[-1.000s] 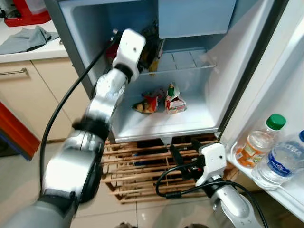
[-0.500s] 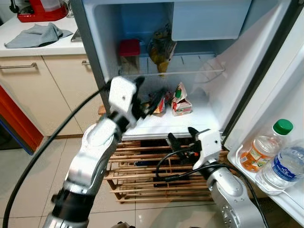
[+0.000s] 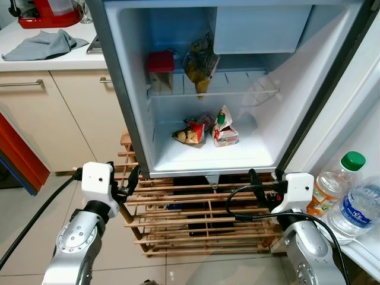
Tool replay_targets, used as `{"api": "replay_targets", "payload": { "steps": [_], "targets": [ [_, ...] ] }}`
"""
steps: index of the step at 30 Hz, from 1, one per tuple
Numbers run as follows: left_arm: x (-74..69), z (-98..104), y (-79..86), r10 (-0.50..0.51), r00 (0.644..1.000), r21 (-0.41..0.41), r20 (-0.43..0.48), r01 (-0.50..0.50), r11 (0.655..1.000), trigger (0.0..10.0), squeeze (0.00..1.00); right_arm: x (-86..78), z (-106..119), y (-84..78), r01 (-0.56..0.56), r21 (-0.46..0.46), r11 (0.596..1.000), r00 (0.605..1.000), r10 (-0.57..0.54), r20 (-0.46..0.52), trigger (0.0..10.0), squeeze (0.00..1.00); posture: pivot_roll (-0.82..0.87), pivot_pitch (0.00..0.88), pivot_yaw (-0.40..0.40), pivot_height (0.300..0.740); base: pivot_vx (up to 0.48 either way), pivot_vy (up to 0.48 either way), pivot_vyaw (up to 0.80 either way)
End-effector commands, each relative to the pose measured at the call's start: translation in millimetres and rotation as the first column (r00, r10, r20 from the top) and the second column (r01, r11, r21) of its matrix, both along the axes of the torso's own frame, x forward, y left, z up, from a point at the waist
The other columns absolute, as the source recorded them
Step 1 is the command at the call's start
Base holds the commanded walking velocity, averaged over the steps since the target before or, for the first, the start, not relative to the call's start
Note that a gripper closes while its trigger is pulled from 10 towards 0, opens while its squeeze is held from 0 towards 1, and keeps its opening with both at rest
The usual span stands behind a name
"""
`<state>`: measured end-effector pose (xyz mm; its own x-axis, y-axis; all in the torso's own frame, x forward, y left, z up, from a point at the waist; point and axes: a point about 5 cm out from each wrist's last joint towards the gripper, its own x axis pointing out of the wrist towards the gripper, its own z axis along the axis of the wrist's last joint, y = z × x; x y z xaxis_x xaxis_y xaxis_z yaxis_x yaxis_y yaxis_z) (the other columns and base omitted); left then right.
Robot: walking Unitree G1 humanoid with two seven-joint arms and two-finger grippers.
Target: Restocking fridge
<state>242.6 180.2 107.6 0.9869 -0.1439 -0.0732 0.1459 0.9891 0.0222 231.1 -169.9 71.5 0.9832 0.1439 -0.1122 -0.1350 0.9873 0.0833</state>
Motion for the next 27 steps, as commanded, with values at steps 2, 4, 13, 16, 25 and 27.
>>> {"api": "replay_targets", "payload": {
  "steps": [2,4,13,16,25,27],
  "targets": [
    [9.6,15,-9.2,-0.004,0.998,0.014,0.07,0.003,1.0,10.0,0.0,4.9,2,1.2,-0.036,-0.002,0.999,0.999,0.037,0.022,10.0,0.09,-0.14,0.0,0.022,0.74,0.0,0.0,0.0],
    [13.6,16,-10.4,0.011,0.997,0.013,0.08,-0.012,1.0,10.0,0.0,8.0,4,3.0,-0.052,-0.005,0.999,0.998,0.053,0.027,10.0,0.09,-0.14,0.0,0.019,0.74,-0.133,0.0,0.0],
    [20.0,19,-16.8,0.023,0.995,0.005,0.094,-0.024,1.0,10.0,0.0,15.6,8,12.7,-0.113,0.007,0.994,0.993,0.113,0.033,10.0,0.08,-0.15,0.0,0.013,0.74,-0.349,0.0,0.0],
    [22.1,20,-17.6,0.029,0.995,0.005,0.096,-0.029,1.0,10.0,0.0,17.0,8,13.3,-0.119,0.006,0.993,0.992,0.119,0.034,10.0,0.08,-0.16,0.0,0.016,0.74,-0.368,0.0,0.0],
    [25.3,18,-21.3,-0.005,0.995,0.023,0.096,0.003,1.0,10.0,0.0,15.2,10,13.3,-0.136,-0.01,0.991,0.99,0.136,0.04,10.0,0.09,-0.17,0.0,0.022,0.74,-0.162,0.0,0.0],
    [24.9,18,-21.4,-0.01,0.995,0.028,0.097,0.008,1.0,10.0,0.0,13.7,10,13.4,-0.139,-0.014,0.99,0.989,0.139,0.038,10.0,0.09,-0.17,0.0,0.022,0.74,0.0,0.0,0.0]
  ]
}}
